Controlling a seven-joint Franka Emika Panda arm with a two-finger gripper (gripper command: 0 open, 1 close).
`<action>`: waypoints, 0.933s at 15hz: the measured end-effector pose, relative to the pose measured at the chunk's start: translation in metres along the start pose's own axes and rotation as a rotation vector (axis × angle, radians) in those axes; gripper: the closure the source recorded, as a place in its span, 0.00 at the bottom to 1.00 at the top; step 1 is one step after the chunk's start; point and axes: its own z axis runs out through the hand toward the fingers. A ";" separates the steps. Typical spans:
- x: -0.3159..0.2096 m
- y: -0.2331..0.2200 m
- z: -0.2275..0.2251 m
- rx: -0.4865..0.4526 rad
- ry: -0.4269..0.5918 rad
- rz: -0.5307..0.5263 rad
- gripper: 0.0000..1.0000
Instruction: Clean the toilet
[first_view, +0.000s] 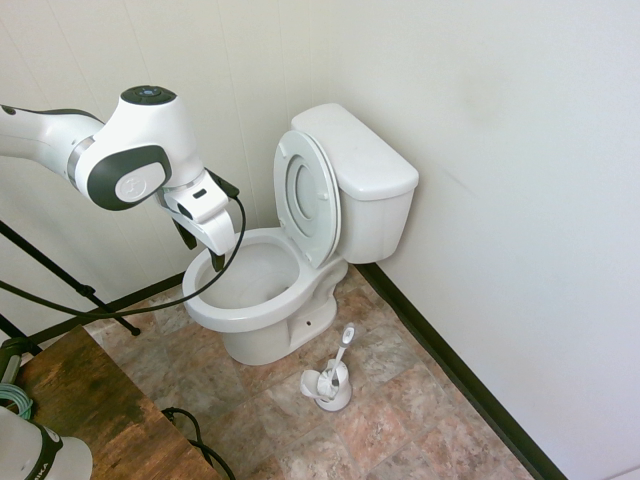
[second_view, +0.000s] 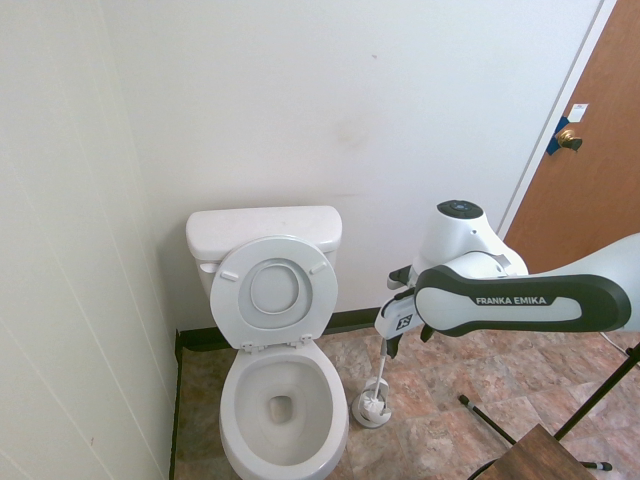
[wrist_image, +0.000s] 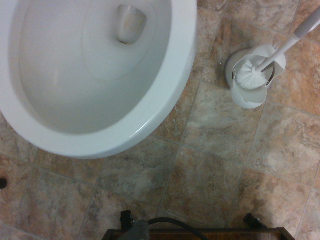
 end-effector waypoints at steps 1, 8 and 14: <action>0.000 0.000 0.000 0.000 0.000 0.000 0.00; 0.063 -0.029 0.010 -0.013 -0.006 0.109 0.00; 0.171 -0.027 0.094 -0.056 -0.013 0.340 0.00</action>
